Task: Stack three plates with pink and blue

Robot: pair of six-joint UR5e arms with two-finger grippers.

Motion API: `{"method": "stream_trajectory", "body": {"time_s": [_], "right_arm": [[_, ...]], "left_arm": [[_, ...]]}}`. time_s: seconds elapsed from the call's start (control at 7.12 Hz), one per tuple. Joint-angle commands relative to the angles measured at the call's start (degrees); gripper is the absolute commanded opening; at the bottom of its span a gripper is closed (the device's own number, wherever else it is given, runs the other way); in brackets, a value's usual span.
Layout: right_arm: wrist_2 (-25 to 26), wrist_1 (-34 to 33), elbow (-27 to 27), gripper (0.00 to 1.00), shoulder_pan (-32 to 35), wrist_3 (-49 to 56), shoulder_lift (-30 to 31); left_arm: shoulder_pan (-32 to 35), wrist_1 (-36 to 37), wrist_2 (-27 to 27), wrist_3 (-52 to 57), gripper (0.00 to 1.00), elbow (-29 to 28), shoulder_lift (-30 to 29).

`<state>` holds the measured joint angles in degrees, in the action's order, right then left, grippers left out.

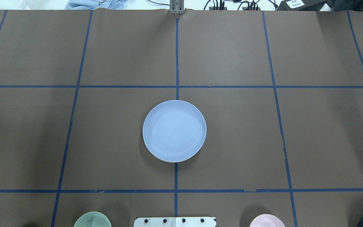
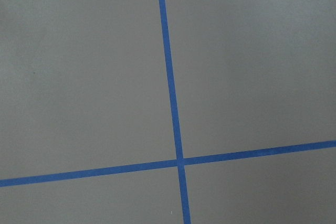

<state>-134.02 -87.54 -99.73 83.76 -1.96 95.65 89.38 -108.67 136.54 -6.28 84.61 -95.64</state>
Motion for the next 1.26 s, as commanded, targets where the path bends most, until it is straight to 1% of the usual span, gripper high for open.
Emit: {"method": "stream_trajectory", "body": {"time_s": [0.0, 0.14, 0.28, 0.42, 0.56, 0.7, 0.84, 0.98, 1.12], "right_arm": [[0.2, 0.0, 0.0, 1.00, 0.0, 0.0, 0.1], [0.2, 0.0, 0.0, 1.00, 0.0, -0.1, 0.1], [-0.1, 0.0, 0.0, 1.00, -0.1, -0.1, 0.1], [-0.1, 0.1, 0.1, 1.00, -0.3, -0.1, -0.1], [-0.4, 0.3, 0.1, 1.00, -0.3, -0.1, -0.2], [-1.1, 0.2, 0.3, 1.00, -0.3, -0.3, -0.3], [-1.1, -0.1, 0.8, 1.00, -0.3, -0.2, -1.8], [-0.5, 0.6, 2.1, 1.00, -0.3, 0.2, -1.9], [-1.2, 0.6, 3.5, 1.00, -0.2, 0.0, -2.6]], "left_arm": [[-0.3, -3.4, 0.0, -0.4, 1.00, 0.8, 0.6], [-0.3, -7.6, -0.1, -0.7, 1.00, 0.7, 2.5], [-0.3, -10.3, -0.2, -0.7, 1.00, 0.6, 3.5], [-0.3, -10.7, 0.3, -0.8, 0.94, 1.0, 3.6], [-0.3, -10.5, 0.0, -0.1, 0.82, 1.7, 4.1], [-0.3, -10.6, -0.4, 0.0, 1.00, 2.6, 5.4], [-0.3, -10.9, -0.3, 0.2, 1.00, 1.9, 6.1], [-0.3, -12.3, -0.2, 0.0, 1.00, 2.2, 6.1], [0.2, -12.7, 0.2, -0.7, 1.00, 1.8, 6.2]]}}
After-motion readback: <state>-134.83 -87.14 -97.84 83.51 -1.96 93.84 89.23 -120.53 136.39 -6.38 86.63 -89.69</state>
